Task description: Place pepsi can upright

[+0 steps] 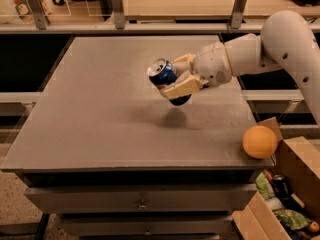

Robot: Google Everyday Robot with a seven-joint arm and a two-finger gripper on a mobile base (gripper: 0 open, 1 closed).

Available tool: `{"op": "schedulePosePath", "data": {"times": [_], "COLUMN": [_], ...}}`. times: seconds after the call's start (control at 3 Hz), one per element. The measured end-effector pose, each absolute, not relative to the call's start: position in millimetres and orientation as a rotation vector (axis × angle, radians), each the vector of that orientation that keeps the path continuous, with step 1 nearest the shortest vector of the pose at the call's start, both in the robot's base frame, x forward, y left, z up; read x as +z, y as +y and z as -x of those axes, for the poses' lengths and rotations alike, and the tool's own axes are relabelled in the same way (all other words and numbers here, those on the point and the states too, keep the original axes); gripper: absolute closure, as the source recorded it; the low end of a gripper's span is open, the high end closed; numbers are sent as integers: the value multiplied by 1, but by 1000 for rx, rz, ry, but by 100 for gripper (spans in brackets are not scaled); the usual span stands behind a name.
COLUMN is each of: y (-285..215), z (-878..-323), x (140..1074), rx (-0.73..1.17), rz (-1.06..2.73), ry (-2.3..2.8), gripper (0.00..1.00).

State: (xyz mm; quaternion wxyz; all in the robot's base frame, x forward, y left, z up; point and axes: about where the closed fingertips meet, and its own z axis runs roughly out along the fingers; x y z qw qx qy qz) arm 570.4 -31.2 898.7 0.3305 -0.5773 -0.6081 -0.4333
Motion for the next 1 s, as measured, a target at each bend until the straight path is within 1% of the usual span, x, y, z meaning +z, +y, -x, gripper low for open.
{"op": "schedulePosePath", "data": {"times": [1.0], "y": [-74], "z": [-559], "x": [886], "rx": [-1272], "rz": [1370], "ry": [-1425], "gripper": [100]}}
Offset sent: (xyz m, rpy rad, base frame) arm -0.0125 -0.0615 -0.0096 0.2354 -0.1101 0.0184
